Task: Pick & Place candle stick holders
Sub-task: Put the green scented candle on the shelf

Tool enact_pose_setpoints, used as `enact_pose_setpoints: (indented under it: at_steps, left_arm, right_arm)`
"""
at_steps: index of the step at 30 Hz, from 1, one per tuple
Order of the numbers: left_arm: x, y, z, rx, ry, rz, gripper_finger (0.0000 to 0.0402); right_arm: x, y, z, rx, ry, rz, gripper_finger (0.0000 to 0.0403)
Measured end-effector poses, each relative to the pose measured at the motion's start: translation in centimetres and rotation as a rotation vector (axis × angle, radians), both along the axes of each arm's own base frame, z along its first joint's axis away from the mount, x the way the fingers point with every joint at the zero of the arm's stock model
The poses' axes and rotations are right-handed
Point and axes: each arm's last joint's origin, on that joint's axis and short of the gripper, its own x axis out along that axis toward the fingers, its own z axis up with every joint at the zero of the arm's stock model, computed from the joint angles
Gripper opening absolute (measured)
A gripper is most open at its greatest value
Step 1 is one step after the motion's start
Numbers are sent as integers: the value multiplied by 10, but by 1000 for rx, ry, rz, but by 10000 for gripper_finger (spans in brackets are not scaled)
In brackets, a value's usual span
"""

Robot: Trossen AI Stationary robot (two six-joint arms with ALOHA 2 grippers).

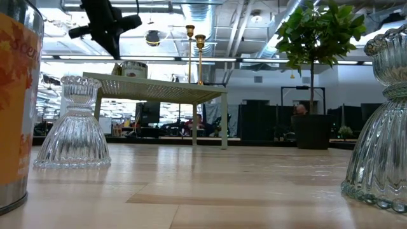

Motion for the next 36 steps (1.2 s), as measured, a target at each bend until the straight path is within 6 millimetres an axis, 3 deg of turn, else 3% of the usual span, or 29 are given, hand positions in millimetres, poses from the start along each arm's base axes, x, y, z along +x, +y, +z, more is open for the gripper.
enact_pose_setpoints:
  at_steps: [7,20,36]
  left_arm:
    - [-5,6,-10,-2,32,42,2]
    - [10,18,-18,45,-81,48,2]
    - [52,42,-24,64,-164,-20,2]
  right_arm:
    - [0,1,0,-18,-3,24,111]
    - [0,1,0,-38,-7,44,111]
    - [0,1,0,-58,-9,63,111]
